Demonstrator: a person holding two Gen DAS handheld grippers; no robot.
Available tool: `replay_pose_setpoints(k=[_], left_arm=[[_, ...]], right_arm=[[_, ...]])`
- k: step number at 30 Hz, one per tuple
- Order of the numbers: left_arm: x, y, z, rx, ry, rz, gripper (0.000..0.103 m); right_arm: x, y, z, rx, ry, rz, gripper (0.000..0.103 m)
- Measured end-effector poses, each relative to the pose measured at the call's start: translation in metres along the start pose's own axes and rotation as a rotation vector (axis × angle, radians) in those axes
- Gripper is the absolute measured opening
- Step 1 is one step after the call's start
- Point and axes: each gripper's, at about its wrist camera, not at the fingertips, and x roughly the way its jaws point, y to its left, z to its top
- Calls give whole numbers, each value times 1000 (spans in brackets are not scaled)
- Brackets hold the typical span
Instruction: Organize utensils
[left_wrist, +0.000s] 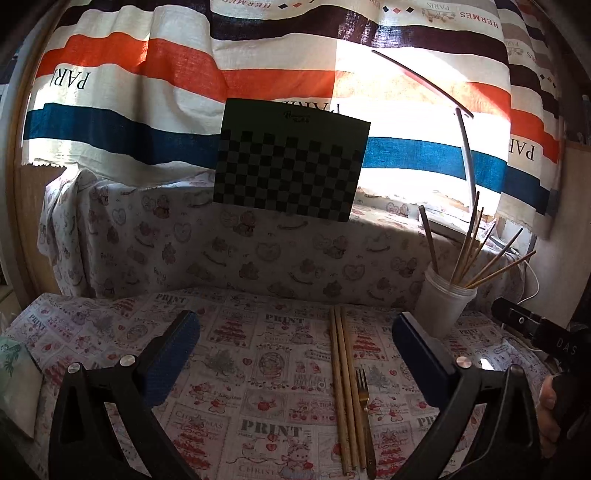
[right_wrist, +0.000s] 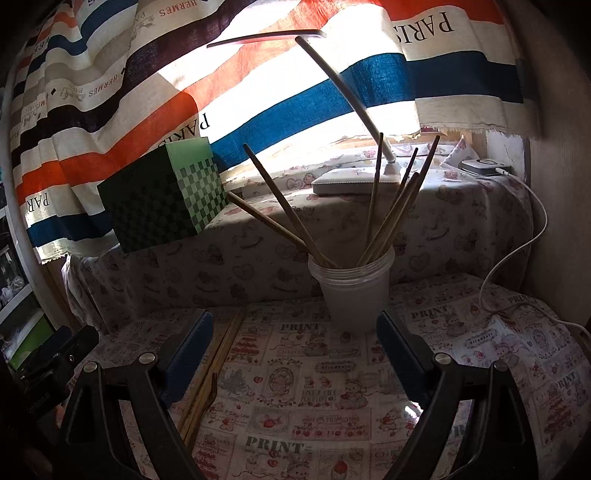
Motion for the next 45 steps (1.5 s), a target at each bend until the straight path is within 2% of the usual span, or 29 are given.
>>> replay_pose_setpoints(k=[2,4,6,9,12,13,14,15,17,22,23,24,25,29,32,34,35,37,39,41,45], left_arm=[[6,3,-6,-24,53,-26,103],[10,3,-11,-35,66,-1,103],[16,2,-14,-23,83,15,103],[30,5,-19,-9,135,43,103],[45,11,-25,-43,222,9,103],[49,12,-28,-43,246,0,101],[51,11,-30,-33,260,0,96],[53,10,-31,-23,269,4,91],[52,8,-32,-13,272,-4,88],[49,7,-31,-11,251,19,86],[50,8,-31,-14,250,20,86],[50,8,-31,-18,251,12,86],[51,8,-31,-22,254,0,86],[54,10,-31,-32,268,-1,86],[54,13,-30,-48,266,-11,86],[54,19,-30,-86,254,-25,86],[52,23,-29,-108,238,-25,84],[50,30,-27,-136,215,12,74],[54,33,-27,-119,249,31,50],[55,36,-27,-122,255,29,44],[58,33,-25,-84,262,19,42]], right_arm=[[6,-3,-4,-4,14,-41,91],[13,-8,-6,5,37,-64,91],[20,-15,-7,40,71,-49,91],[33,-27,-12,89,106,-74,91],[48,-32,-17,73,151,-119,91],[51,-33,-18,71,161,-123,91],[53,-34,-19,75,169,-120,91],[55,-36,-19,83,177,-113,91],[56,-37,-20,98,190,-89,91],[59,-36,-21,99,225,-47,91],[59,-34,-21,84,234,-41,88],[58,-31,-21,67,238,-31,77],[57,-28,-21,52,242,-20,71],[51,-19,-24,30,216,-5,58],[48,-14,-27,4,169,-22,46],[50,-12,-30,-14,147,-56,33],[52,-12,-32,-12,156,-49,32],[59,-15,-33,8,205,31,23],[63,-13,-33,15,242,97,22],[64,-6,-31,11,255,157,22],[74,13,-27,12,327,236,22]])
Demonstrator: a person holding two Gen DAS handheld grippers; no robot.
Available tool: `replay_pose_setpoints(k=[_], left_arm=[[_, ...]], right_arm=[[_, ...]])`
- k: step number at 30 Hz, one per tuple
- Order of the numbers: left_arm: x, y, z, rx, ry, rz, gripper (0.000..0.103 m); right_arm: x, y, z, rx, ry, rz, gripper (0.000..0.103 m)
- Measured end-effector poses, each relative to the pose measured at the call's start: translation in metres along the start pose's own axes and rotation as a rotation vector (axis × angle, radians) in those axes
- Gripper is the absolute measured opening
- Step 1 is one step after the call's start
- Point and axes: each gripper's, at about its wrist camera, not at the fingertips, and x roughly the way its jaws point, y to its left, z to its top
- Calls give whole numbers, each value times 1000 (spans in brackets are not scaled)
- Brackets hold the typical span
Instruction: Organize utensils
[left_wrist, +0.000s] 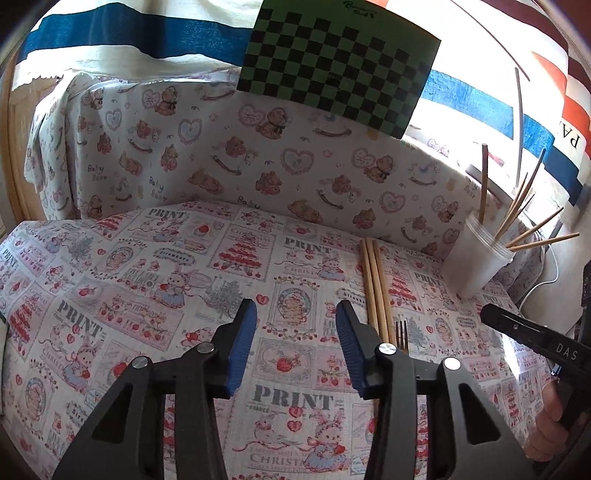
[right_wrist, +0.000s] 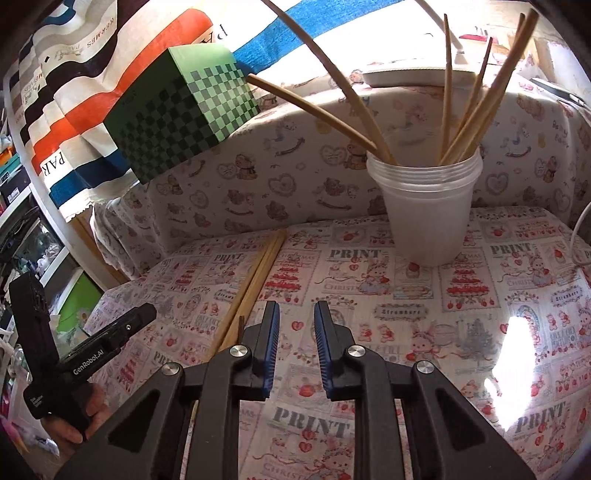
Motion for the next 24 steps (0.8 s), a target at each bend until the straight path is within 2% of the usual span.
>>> replay_pose_setpoints(k=[3,5,10,13,14,15,19,20,21,22,24], left_arm=[[-4,-5,0,57,-11,68,32],[-10,-7,0,87,-41,112,32],[-8,4,1,49,-21,109,32],[-6,5,1,42,-21,119,36],[-6,5,2,34,-20,117,41],[-5,5,2,31,-19,118,47],[-5,5,3,26,-29,133,51],[-6,6,3,22,-34,139,55],[-7,6,3,18,-38,143,57],[-7,7,3,14,-41,148,57],[-8,7,3,14,-46,165,57]], right_arm=[[19,10,6,28,97,77,22],[33,17,8,33,152,112,22],[66,32,12,-6,239,65,22],[82,37,13,-3,289,33,22],[87,39,12,-12,305,23,22],[91,41,11,-25,316,16,22],[101,49,7,-64,314,-29,21],[102,50,6,-68,311,-40,18],[102,52,6,-70,299,-47,7],[101,53,5,-71,294,-38,3],[98,54,5,-84,278,-43,3]])
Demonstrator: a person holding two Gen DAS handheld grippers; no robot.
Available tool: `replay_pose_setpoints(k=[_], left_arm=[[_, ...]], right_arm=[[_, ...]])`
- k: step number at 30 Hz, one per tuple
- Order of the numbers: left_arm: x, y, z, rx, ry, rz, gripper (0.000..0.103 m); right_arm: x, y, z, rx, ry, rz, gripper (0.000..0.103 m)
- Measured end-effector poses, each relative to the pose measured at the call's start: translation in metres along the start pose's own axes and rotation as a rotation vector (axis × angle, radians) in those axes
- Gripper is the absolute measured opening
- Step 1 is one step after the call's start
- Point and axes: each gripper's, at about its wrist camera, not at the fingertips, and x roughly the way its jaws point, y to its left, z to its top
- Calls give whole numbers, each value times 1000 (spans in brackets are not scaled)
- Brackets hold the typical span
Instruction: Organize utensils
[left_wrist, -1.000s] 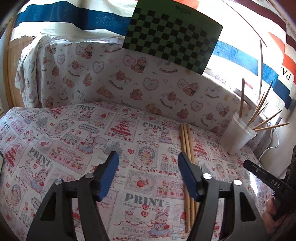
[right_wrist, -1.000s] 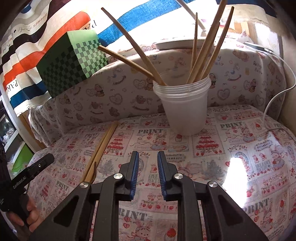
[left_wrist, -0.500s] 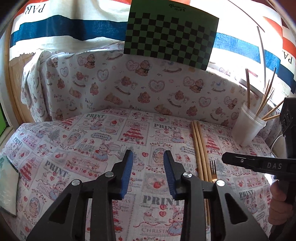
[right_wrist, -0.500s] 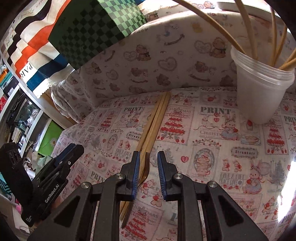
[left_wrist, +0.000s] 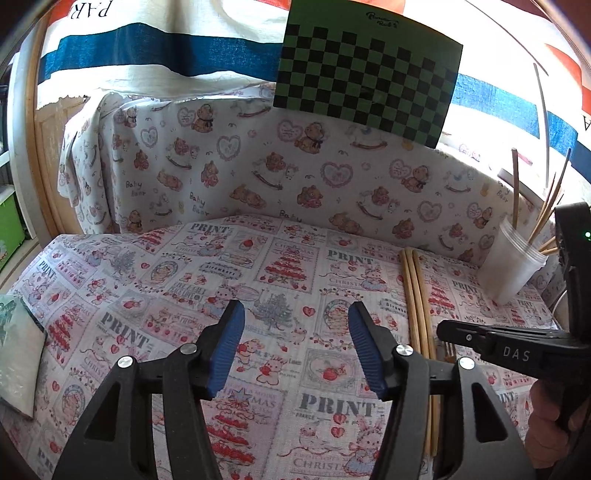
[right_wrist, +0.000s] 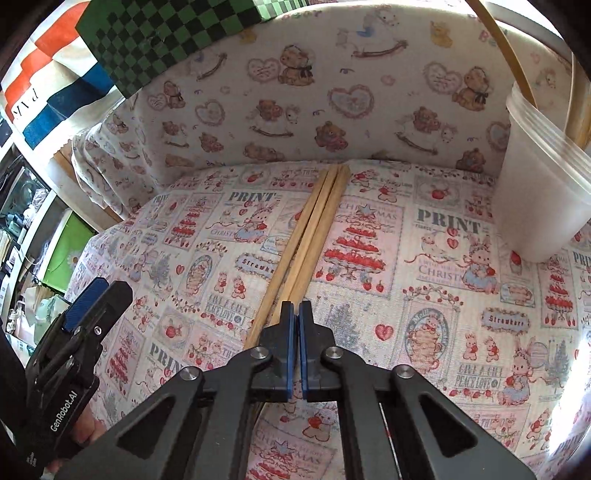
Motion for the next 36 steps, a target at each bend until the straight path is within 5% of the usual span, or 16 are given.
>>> replay_pose_setpoints(k=[6,10,12,20,27,29,33,36], left_arm=[[-1,-4,-1,27,1,-19,61],[1,1,0,2,7,-13,61],[2,3,0,-5,14,-10,61],[2,9,0,-37,14,-22,65],[4,8,0,-30,30,-22,65],[4,3,-1,9,54,-33,65],[-15,-11,0,75,48,-123,65],[-19,-22,-4,107,111,-147,61]], right_arm=[[-41,-11,-10,-7,-107,-68,2],[-49,-20,-15,-83,-43,-332,4],[-50,-32,-20,-88,-25,-388,5],[-46,-84,-14,156,121,-153,5],[-51,-89,-13,153,110,-155,4],[-64,-91,-18,191,8,-171,3],[-126,-61,-28,79,-350,-303,2],[-162,-46,-33,27,-460,-360,2]])
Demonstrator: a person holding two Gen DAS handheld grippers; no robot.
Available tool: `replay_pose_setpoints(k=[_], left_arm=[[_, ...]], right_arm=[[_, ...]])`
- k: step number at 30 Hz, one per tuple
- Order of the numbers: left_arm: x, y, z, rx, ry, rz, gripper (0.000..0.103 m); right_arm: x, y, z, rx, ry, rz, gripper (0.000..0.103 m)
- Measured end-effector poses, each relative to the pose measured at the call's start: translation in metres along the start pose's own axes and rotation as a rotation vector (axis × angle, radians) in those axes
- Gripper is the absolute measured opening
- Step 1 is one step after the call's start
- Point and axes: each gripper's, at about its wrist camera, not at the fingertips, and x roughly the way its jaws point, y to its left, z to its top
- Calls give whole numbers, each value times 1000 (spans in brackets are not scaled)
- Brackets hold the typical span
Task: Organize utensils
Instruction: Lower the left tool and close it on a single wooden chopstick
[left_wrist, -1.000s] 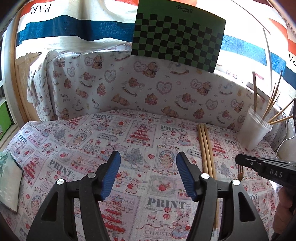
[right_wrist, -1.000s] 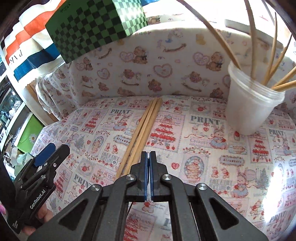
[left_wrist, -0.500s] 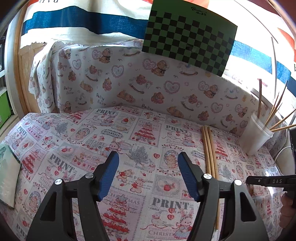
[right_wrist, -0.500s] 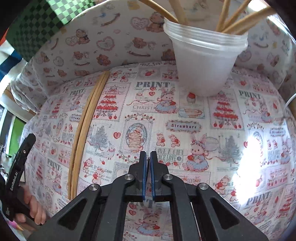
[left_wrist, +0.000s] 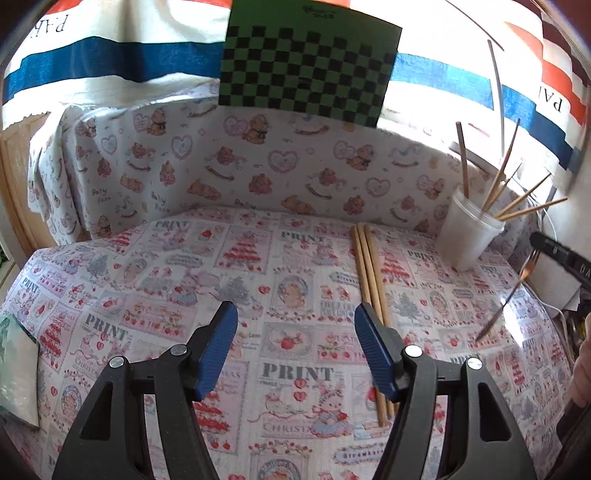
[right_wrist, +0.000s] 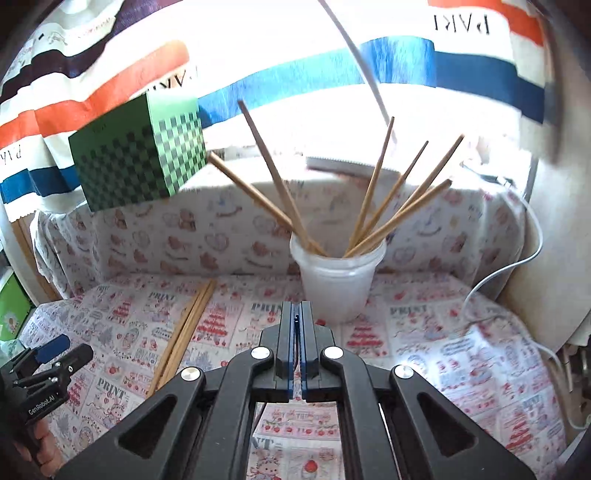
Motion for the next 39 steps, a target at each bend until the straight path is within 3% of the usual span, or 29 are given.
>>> replay_pose_setpoints(k=[3,6,9,12,13,16,22,25,30,32,34,35,37,39], left_arm=[[18,-7,-5,-29,170,-130,53],[28,-16,-12,-36,251,-150,42],[26,-32,-17,26,245,-122,42],[26,-48,-22,124,220,31,39],[25,-51,-23,144,210,44,39],[31,-49,-25,96,262,-27,39],[32,-48,-23,103,249,10,39],[35,-49,-20,102,266,-3,34],[46,-68,-20,200,235,102,36],[48,-68,-18,193,242,100,36],[50,-62,-13,159,250,68,28],[49,-59,-11,154,250,71,4],[48,-51,-8,131,275,5,4],[37,-45,-3,101,246,-27,4]], right_arm=[[-26,5,9,-60,-75,-25,2],[-47,1,13,-57,-133,-28,2],[-66,-7,12,-30,-171,-8,2],[-76,-5,8,-43,-214,-14,2],[-78,-5,7,-50,-223,-13,2],[-78,1,1,-58,-231,5,2],[-76,-5,-5,-33,-234,25,2],[-75,-10,-5,-13,-238,36,2],[-77,-14,-4,-3,-257,32,2],[-76,-17,-5,5,-255,22,2],[-76,-21,-6,16,-244,18,2],[-76,-23,-7,24,-237,20,2],[-78,-26,-8,30,-229,30,2],[-81,-26,-8,34,-234,29,2]])
